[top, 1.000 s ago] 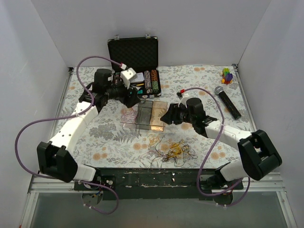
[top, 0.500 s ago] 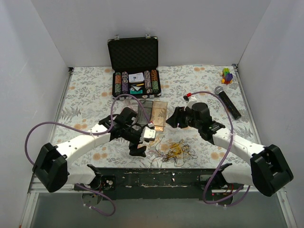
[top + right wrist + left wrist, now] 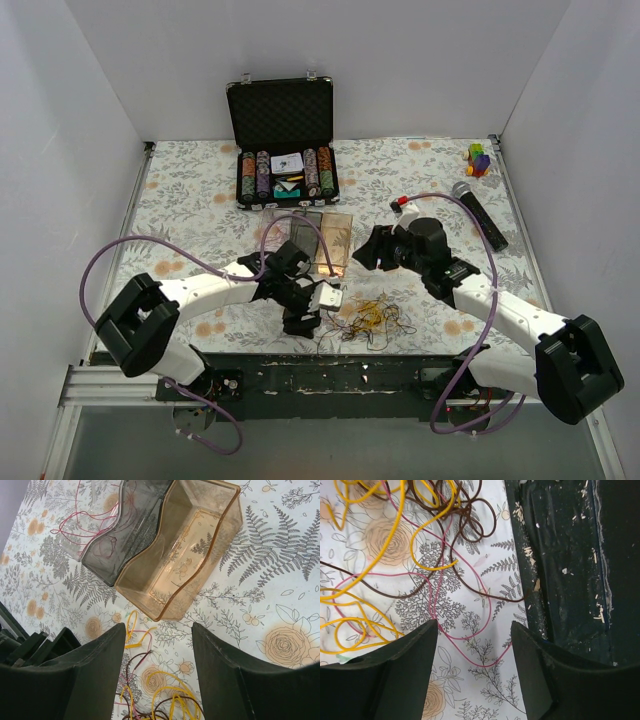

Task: Untangle the cables
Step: Untie the cable.

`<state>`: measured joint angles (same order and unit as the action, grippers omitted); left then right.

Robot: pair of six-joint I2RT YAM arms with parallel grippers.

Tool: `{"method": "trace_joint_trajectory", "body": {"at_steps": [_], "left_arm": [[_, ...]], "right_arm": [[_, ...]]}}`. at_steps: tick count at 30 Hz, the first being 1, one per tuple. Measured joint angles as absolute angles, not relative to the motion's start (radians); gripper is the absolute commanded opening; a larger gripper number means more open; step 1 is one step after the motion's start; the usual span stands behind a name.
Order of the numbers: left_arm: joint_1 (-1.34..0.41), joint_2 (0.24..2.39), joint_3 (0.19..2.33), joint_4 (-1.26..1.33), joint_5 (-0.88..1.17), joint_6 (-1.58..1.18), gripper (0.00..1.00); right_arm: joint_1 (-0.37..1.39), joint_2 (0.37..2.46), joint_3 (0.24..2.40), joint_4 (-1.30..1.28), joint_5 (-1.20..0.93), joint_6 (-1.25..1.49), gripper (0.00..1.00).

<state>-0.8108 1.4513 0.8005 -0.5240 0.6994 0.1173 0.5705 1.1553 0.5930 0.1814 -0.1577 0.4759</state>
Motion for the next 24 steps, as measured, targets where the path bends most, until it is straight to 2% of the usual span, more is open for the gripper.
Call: {"method": "trace_joint_trajectory", "body": {"at_steps": [8,12,14,20,24], "left_arm": [[-0.822,1.507,0.761,-0.464,0.619,0.122,0.59],[-0.822,1.517,0.754,-0.424,0.584,0.121,0.54],[-0.822,1.516,0.747,-0.408,0.579,0.127,0.47],[-0.822,1.515,0.743,-0.389,0.556,0.136,0.01],[-0.822,1.511,0.743,-0.395,0.549,0.128,0.00]], "right_arm": [[0.570,1.137,0.582,0.183,-0.160,0.471,0.64],[0.569,1.126,0.572,0.182,-0.162,0.471,0.64],[0.569,1.125,0.572,0.182,-0.163,0.471,0.64],[0.569,1.124,0.571,0.183,-0.165,0.471,0.63],[0.569,1.124,0.571,0.183,-0.167,0.471,0.63]]}}
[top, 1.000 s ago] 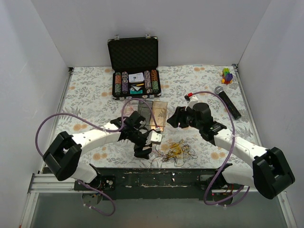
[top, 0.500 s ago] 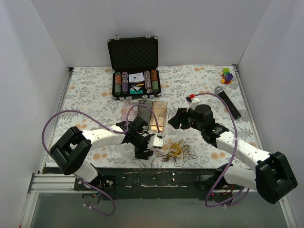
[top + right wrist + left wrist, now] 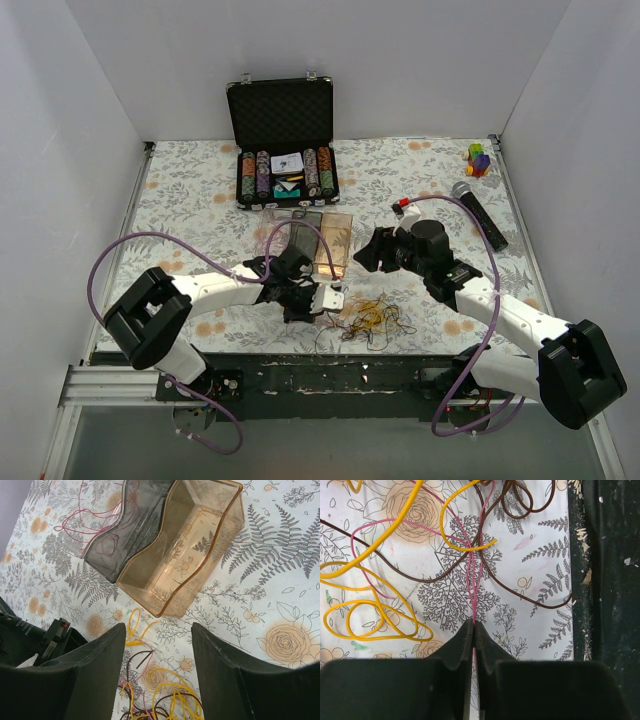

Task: Untangle the cables
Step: Untie the cable.

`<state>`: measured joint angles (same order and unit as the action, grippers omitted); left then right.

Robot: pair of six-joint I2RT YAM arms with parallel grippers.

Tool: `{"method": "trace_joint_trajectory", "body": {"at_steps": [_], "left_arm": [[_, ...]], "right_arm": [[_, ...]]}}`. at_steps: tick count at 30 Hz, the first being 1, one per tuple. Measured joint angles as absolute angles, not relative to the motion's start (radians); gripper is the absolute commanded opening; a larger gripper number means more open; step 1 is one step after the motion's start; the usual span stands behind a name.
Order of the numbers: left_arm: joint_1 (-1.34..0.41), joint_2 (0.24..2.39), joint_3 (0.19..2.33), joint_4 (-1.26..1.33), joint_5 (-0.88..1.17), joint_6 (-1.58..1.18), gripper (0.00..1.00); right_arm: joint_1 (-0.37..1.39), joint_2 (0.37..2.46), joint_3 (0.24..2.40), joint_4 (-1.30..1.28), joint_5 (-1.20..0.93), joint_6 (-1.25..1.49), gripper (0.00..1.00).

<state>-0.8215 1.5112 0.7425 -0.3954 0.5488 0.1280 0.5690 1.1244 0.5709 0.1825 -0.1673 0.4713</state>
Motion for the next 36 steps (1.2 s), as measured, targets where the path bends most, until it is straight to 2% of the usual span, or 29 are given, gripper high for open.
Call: {"method": "trace_joint_trajectory", "body": {"at_steps": [5,10,19,26,36], "left_arm": [[-0.822,1.492,0.748,-0.429,0.533,0.114,0.00],[-0.822,1.440,0.815,-0.498,0.509,0.085,0.00],[-0.822,1.311,1.096,-0.620,0.466,0.019,0.00],[-0.822,1.297,1.227,-0.731,0.435,-0.018,0.00],[-0.822,1.285,1.528,-0.831,0.317,-0.018,0.00]], "right_arm": [[0.569,1.124,0.571,0.183,-0.170,0.471,0.62],[0.569,1.125,0.571,0.186,-0.198,0.471,0.67],[0.569,1.097,0.560,0.189,-0.244,0.473,0.71],[0.569,0.968,0.482,0.187,-0.265,0.495,0.72],[0.584,0.918,0.410,0.178,-0.265,0.521,0.71]]}}
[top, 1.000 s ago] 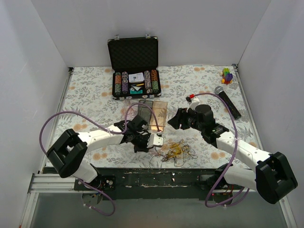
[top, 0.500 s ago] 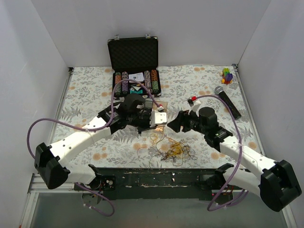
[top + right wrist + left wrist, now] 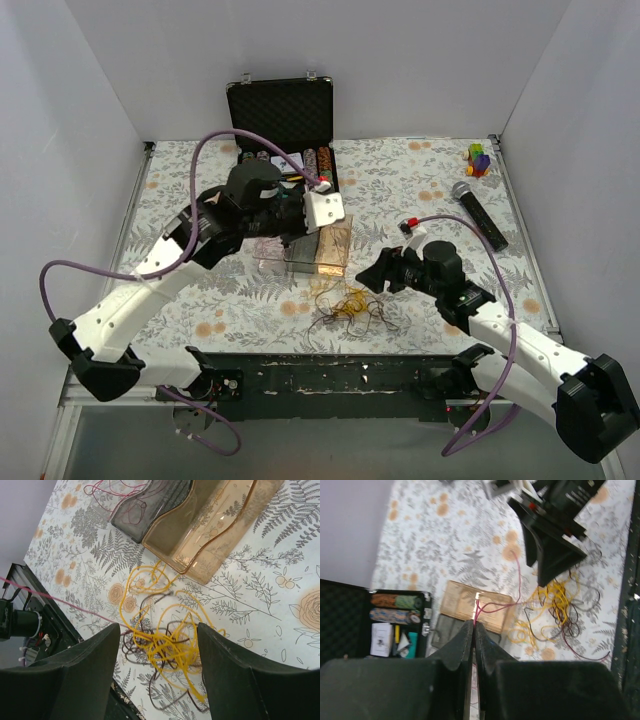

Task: Untangle the cables
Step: Untie the cable.

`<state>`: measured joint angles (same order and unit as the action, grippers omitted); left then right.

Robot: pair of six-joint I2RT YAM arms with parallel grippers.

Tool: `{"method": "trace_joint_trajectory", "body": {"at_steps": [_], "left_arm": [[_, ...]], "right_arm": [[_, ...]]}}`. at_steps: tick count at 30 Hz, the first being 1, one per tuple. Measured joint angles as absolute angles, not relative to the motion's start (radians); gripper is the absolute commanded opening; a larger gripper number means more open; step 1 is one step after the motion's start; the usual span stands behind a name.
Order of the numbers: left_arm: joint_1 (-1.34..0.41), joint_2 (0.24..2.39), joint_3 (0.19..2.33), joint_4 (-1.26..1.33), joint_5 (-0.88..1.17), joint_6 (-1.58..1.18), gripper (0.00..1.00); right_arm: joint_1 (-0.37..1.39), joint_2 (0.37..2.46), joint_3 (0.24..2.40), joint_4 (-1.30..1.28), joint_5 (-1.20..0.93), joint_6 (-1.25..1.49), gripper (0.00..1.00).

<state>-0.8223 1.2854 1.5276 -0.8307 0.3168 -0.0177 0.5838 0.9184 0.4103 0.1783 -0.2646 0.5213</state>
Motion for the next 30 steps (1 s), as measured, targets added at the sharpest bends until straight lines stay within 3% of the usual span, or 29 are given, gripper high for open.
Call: {"method": "trace_joint_trajectory", "body": {"at_steps": [11,30], "left_arm": [[-0.822,1.174,1.578,-0.642,0.274,-0.080,0.00],[-0.822,1.156,1.562,-0.617,0.469,-0.134,0.00]], "right_arm": [[0.694,0.993,0.405,0.219,-0.243,0.529,0.70],[0.876,1.067,0.451,0.296,-0.171,0.511,0.70]]}}
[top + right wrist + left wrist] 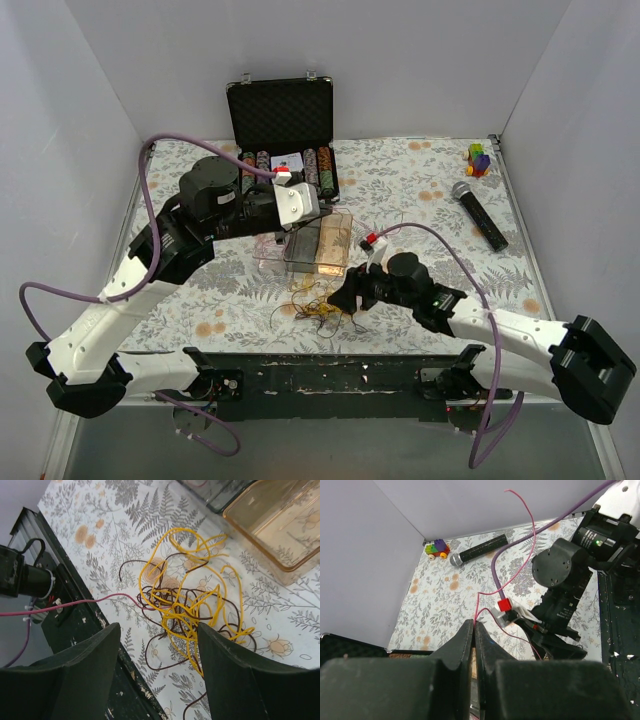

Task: Untangle the cables
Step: Untie the cable.

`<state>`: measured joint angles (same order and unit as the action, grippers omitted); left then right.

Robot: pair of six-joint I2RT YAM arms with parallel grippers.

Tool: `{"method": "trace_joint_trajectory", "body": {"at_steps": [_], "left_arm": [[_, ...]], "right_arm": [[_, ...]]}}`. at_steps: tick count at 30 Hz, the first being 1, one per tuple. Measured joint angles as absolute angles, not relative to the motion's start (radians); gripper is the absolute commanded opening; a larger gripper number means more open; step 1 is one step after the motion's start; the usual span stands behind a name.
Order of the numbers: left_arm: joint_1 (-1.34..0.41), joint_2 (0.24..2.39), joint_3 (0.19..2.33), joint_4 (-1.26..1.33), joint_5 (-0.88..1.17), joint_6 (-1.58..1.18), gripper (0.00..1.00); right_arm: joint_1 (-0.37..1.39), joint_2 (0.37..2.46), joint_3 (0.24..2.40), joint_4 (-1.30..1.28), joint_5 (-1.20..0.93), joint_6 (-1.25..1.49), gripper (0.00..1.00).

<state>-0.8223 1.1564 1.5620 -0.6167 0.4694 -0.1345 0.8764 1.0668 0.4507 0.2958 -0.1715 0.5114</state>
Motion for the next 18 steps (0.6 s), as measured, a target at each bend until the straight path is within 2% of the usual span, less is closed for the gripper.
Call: {"method": "trace_joint_trajectory", "body": {"at_steps": [10,18], "left_arm": [[-0.822,1.164,1.628,-0.607,0.460,-0.115,0.00],[-0.822,1.173,1.824,-0.550,0.454,-0.112,0.00]], "right_arm": [[0.927,1.209,0.448,0.337,-0.107,0.516,0.62],[0.951,1.312,0.449,0.370,-0.047,0.524,0.42]]}}
